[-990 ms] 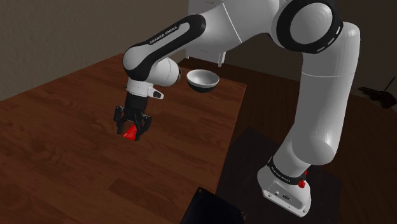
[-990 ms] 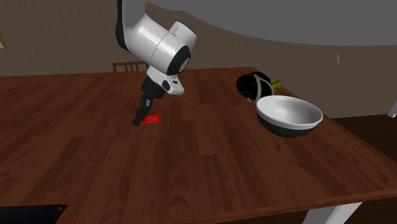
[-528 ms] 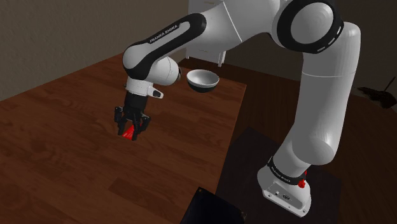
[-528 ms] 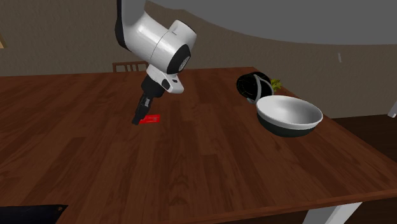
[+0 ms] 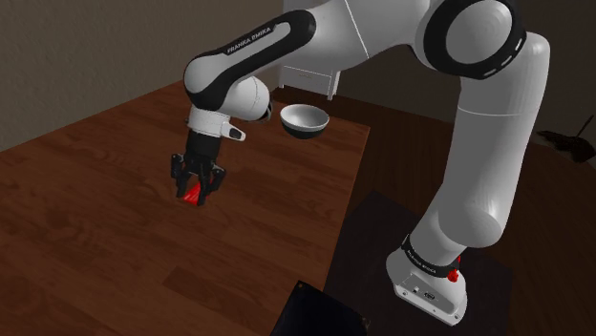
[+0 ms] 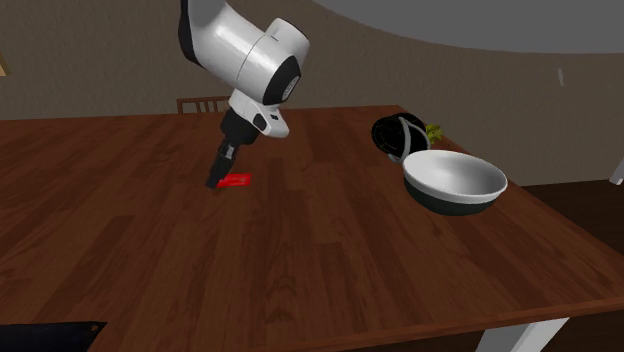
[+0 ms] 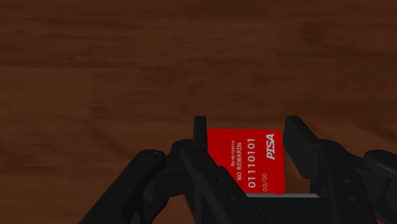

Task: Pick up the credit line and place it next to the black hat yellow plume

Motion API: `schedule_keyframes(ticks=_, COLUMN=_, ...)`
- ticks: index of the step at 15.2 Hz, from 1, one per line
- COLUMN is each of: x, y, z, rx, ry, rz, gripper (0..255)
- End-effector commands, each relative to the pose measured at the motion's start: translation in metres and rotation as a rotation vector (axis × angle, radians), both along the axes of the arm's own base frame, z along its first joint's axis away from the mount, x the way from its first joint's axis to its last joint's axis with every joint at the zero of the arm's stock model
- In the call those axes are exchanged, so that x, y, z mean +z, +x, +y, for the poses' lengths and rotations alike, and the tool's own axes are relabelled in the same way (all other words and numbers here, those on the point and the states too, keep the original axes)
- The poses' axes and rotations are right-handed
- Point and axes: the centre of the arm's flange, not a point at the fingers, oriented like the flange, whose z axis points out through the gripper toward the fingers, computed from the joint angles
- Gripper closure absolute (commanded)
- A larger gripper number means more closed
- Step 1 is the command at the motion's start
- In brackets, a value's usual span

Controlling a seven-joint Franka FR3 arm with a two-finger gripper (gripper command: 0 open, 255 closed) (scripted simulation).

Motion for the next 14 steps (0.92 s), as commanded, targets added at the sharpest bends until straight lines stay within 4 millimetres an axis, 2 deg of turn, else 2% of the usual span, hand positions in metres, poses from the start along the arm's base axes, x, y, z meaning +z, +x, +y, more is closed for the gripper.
schedule_keyframes(ticks=1, x=0.011, y=0.000, z=0.001, rx=0.000, ry=0.000, rz=0.001, gripper=255)
schedule_keyframes(ticks=14, x=0.079, y=0.000, z=0.001, rx=0.000, ry=0.000, rz=0.001, gripper=255)
